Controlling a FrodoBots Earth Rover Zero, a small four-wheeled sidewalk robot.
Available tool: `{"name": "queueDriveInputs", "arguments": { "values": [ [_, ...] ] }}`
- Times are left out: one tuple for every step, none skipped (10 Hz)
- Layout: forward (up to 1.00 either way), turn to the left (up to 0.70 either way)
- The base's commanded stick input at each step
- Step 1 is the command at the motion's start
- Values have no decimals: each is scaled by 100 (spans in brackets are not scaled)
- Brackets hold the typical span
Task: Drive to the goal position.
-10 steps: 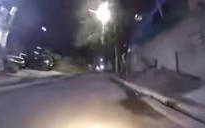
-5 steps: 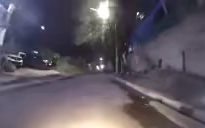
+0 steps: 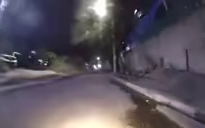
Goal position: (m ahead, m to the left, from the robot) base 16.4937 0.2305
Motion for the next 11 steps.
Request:
{"name": "queueDriveInputs", "arguments": {
  "values": [
    [70,-34],
    [70,-26],
    [70,-15],
    [70,-4],
    [70,-20],
    [70,-33],
    [70,-30],
    [70,0],
    [70,-2],
    [70,-3],
    [70,-25]
  ]
}}
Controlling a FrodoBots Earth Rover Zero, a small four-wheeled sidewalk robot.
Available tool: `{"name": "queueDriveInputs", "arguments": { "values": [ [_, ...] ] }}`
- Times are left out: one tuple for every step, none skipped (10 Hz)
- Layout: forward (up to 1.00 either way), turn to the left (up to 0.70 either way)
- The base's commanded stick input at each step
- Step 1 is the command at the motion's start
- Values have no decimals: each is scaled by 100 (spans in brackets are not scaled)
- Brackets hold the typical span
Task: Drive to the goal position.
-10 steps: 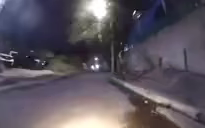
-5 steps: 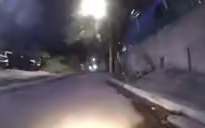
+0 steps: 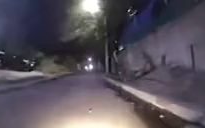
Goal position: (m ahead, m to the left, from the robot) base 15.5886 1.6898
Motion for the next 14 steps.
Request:
{"name": "queueDriveInputs", "arguments": {
  "values": [
    [70,-30],
    [70,-19],
    [70,-9],
    [70,0],
    [70,0],
    [70,0],
    [70,0],
    [70,0],
    [70,0],
    [70,0],
    [70,0],
    [70,0],
    [70,0],
    [70,0]
  ]
}}
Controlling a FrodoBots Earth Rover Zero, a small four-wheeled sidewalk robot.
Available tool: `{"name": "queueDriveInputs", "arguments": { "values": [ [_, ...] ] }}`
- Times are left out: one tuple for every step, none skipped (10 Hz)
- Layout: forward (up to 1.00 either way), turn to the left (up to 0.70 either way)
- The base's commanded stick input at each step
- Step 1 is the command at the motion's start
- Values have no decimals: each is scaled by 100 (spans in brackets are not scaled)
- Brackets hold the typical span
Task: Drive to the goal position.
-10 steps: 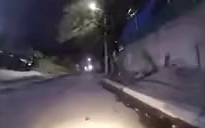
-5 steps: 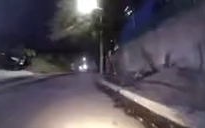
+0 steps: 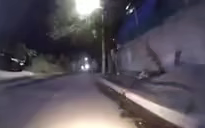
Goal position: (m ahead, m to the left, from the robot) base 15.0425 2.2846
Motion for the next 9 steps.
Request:
{"name": "queueDriveInputs", "arguments": {
  "values": [
    [70,0],
    [70,0],
    [70,0],
    [70,0],
    [70,0],
    [70,0],
    [70,0],
    [70,0],
    [70,0]
  ]
}}
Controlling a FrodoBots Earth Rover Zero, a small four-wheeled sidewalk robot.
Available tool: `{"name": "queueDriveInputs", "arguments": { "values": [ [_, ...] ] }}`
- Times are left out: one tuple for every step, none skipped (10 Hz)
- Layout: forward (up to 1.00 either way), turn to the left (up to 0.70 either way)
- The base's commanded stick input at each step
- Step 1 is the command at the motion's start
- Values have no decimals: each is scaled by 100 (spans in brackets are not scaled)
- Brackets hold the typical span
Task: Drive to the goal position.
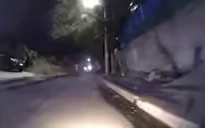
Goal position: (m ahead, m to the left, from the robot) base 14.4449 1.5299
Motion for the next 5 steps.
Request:
{"name": "queueDriveInputs", "arguments": {
  "values": [
    [70,0],
    [70,0],
    [70,0],
    [70,0],
    [70,0]
  ]
}}
